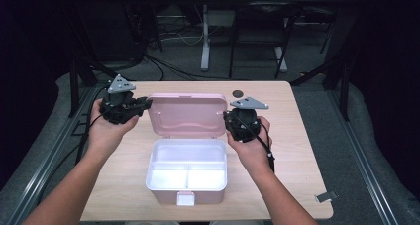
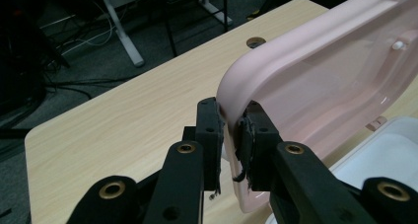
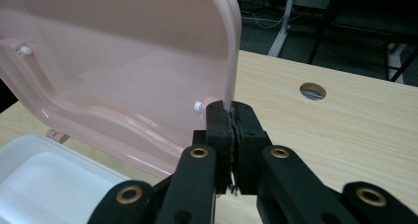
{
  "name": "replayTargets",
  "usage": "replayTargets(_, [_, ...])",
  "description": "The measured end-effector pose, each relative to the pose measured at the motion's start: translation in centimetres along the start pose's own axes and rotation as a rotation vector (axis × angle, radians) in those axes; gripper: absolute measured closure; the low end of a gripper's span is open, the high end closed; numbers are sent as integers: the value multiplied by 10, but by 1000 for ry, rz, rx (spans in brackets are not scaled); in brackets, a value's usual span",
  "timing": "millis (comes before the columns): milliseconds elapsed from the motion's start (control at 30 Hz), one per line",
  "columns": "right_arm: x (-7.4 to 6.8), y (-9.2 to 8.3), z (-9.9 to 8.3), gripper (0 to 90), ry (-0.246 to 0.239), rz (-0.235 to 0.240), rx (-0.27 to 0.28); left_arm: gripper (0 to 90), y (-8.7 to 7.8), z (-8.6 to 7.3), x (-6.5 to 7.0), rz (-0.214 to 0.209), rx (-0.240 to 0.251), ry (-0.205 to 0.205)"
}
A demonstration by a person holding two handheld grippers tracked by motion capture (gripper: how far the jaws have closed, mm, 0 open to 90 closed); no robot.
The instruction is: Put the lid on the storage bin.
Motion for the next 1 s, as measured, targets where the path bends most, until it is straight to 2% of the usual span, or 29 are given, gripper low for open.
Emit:
replayTargets(133, [0, 0, 0, 870, 1, -6, 4, 800, -1, -1, 2, 9, 6, 3])
replayTargets(200, [0, 0, 0, 840, 3, 7, 12, 800, -1, -1, 2, 9, 11, 1])
replayTargets(233, [0, -1, 3, 820, 15, 13, 40, 800, -1, -1, 3, 10, 10, 5])
replayTargets(533, [1, -6, 19, 807, 13, 21, 84, 797, -6, -2, 5, -1, 27, 11])
replayTargets(767, [-1, -13, 25, 778, -22, 22, 97, 777, -8, -3, 7, -8, 39, 15])
replayTargets(1000, [-4, -22, 28, 717, -58, 33, 149, 737, -11, -4, 10, -18, 50, 18])
Point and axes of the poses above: each handheld gripper's, and its own axes: y roughly forward along the jaws, z roughly out of its top, x roughly to its right, the point moved 2 cm from there along y, roughly forward along the jaws, and after that the axes turned 3 degrees about -y, right-handed, at the moved point
